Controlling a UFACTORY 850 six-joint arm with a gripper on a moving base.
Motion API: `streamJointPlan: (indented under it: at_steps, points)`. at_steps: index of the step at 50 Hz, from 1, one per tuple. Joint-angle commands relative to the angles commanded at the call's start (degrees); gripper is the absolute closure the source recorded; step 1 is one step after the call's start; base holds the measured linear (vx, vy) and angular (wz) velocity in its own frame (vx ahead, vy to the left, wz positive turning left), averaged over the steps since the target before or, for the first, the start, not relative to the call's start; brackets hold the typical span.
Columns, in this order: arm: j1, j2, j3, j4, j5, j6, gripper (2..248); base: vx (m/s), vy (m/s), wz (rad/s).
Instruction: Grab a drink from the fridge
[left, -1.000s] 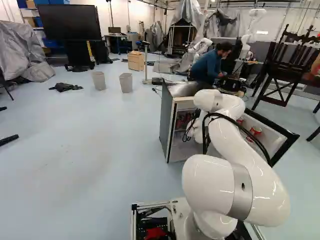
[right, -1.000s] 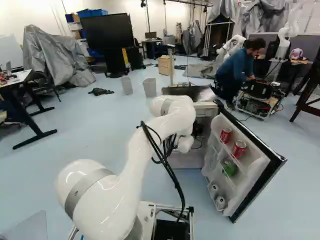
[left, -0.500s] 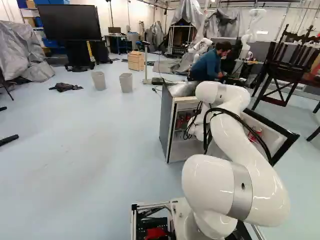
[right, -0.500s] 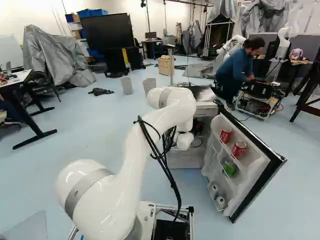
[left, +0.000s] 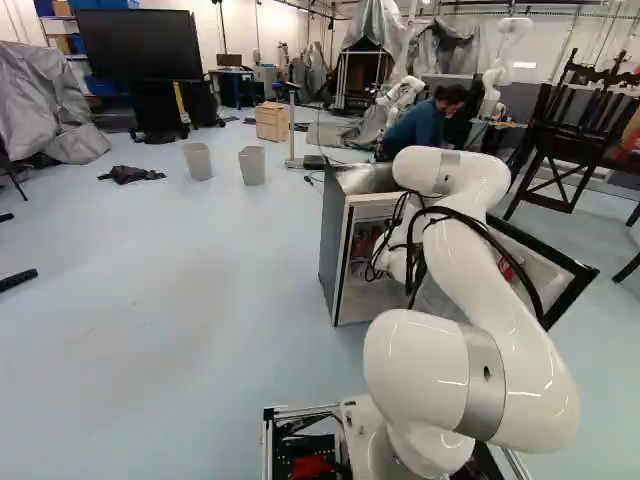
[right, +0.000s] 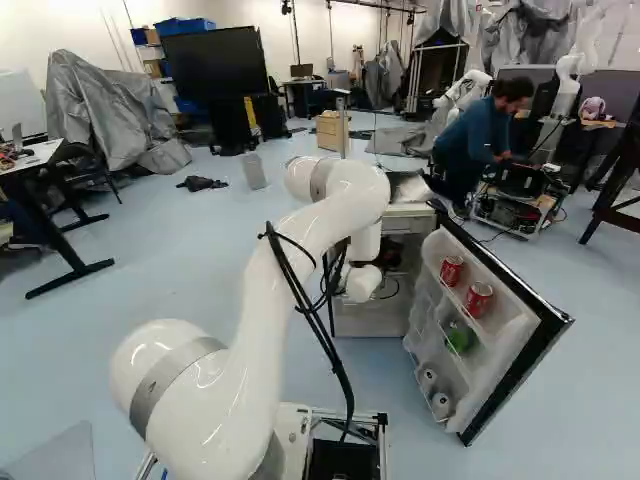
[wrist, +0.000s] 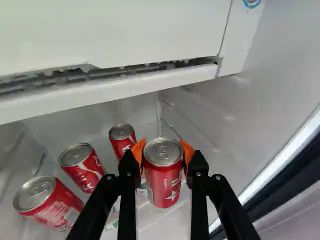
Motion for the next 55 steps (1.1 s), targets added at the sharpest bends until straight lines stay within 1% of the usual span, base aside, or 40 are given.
streamJointPlan:
  at_steps: [32,55]
  points:
    - [1.3,12.5,16.1,0.0,0.0,0.0,150,0.000,0.000,0.000]
    - [2.4,21.2,26.4,0.0,0.0,0.0,150,0.000,0.000,0.000]
